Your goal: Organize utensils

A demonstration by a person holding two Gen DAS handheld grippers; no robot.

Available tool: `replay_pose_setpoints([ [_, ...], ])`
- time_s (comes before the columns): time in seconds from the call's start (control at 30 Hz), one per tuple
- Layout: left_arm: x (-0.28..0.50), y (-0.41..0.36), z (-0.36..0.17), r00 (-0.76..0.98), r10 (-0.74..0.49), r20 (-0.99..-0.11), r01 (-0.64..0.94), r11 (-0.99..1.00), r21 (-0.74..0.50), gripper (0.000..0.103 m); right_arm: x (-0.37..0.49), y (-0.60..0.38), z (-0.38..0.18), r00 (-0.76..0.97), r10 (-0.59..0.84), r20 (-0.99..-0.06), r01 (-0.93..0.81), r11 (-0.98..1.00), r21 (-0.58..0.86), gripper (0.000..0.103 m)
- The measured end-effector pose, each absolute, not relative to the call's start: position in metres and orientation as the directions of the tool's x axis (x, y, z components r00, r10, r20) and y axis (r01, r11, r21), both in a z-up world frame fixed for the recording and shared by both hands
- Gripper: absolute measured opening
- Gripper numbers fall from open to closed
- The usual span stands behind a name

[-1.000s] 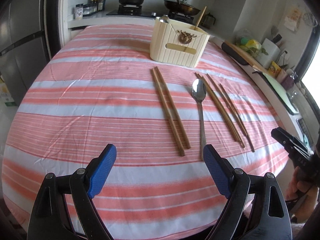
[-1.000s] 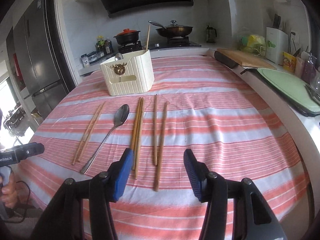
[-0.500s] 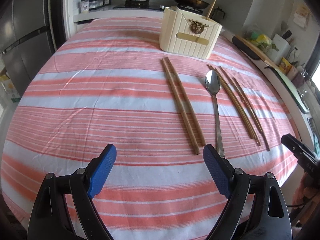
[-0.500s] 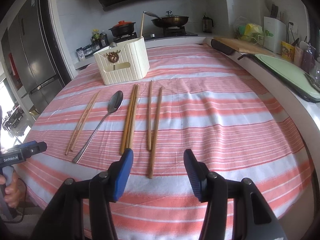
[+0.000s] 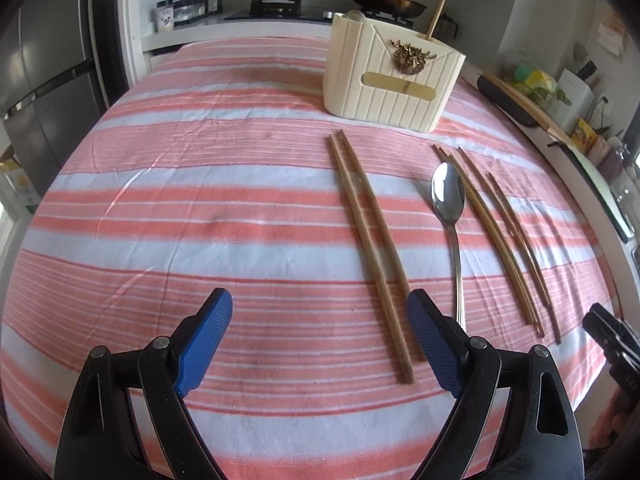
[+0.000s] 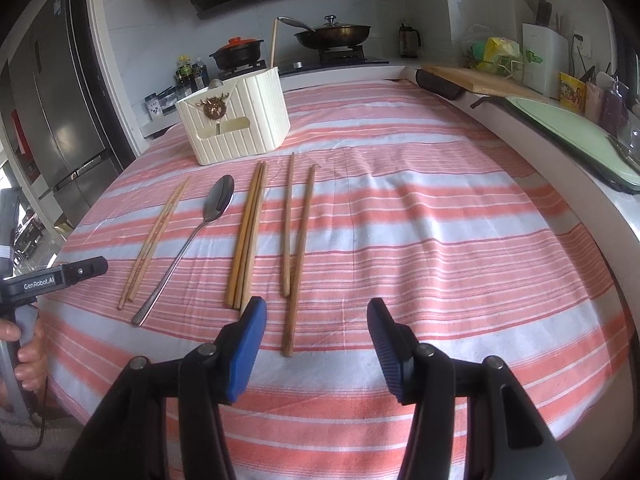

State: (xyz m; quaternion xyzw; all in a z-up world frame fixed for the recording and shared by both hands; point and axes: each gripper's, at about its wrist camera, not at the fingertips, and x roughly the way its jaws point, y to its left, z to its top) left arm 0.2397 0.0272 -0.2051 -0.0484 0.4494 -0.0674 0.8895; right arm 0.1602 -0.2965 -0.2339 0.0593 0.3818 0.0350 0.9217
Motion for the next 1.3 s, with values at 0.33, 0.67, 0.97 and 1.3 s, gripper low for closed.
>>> replay_pose_setpoints([
  [0.33,0.274,0.011,-0.223,0.577,-0.091,-0.811,0.061,0.996,-0.069,0.09,0.161,-0.301,-0.232,0.713,0.098,-0.694,-0.014,0.992,0.126,0.053],
  [0.67,0.28,0.005,-0.233,0.576,-0.039,-0.817,0.067,0.998,0.0,0.092,0.209,-0.31,-0.227,0.67,0.121,-0.732,-0.059,0.992,0.11,0.037],
  [0.97,0.283,0.006,-0.233,0.574,-0.029,-0.818,0.066,0.998,0.011,0.092,0.264,-0.29,-0.252,0.563,0.216,-0.798,-0.121,0.976,0.178,0.021],
  [1.3,0.279,0.009,-0.229,0.588,-0.053,-0.807,0.077,0.997,-0.009,0.047,0.275,-0.267,-0.259,0.542,0.045,-0.839,-0.131,0.991,-0.032,0.003],
])
